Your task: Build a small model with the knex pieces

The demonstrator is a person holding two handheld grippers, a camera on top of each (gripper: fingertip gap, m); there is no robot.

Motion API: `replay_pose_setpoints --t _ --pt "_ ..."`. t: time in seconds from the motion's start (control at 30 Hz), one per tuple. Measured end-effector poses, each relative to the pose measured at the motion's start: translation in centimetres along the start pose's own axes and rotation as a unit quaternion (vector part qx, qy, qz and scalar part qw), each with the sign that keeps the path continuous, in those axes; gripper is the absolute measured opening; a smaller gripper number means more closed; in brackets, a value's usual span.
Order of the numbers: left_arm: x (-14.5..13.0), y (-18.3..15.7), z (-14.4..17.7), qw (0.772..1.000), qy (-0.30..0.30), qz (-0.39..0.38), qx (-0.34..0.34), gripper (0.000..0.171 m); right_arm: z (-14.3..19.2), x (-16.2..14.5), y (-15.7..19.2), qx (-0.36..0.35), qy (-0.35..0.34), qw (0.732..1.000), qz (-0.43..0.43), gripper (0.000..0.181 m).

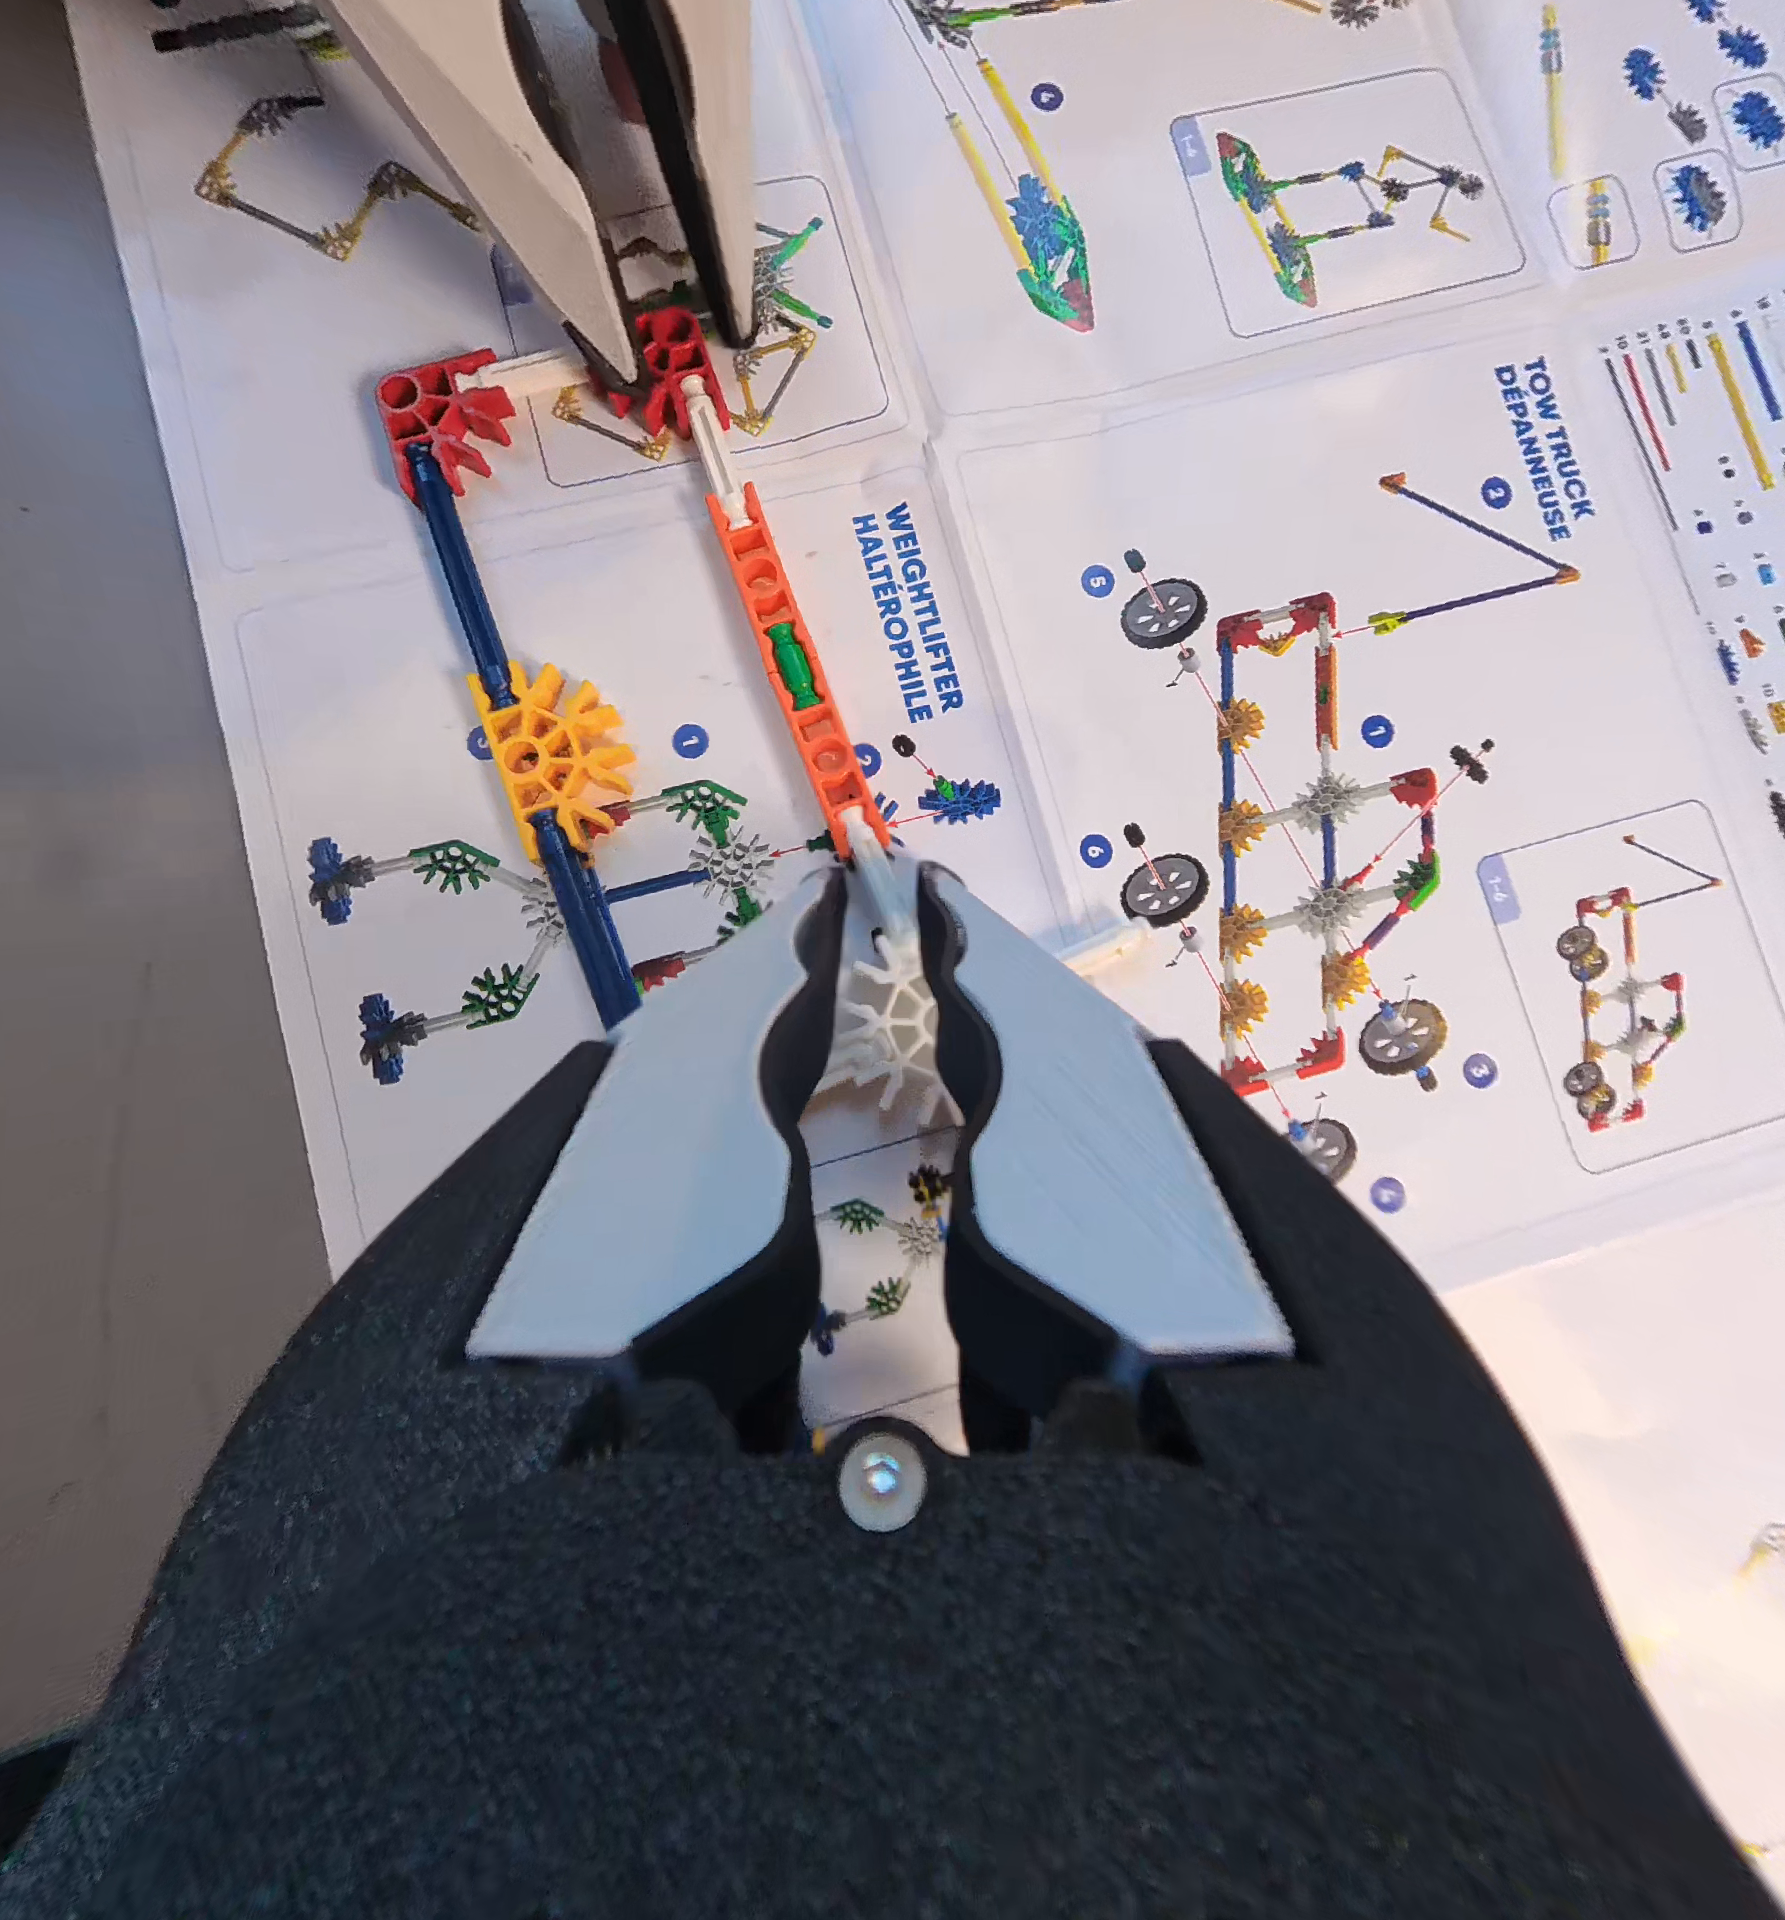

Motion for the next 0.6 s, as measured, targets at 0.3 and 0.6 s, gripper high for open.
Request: replay_pose_setpoints --t 0.3,0.6 --pt "0.3 0.1 -0.3 0.999 -0.011 -0.036 0.02 0.012 -0.9 1.2 0.2 0.04 0.003 0.997 0.058 0.009" --pt "2.8 2.6 2.7 0.979 -0.173 0.105 -0.027 0.038 2.4 3.6 -1.4 -0.141 -0.118 0.968 0.172 0.009"
Point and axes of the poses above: each gripper's, where its closed fingertips meet, z back along the fingers, x out of its top, y = z × x across the jaws, the point moved 3 cm from there along z, back along the fingers
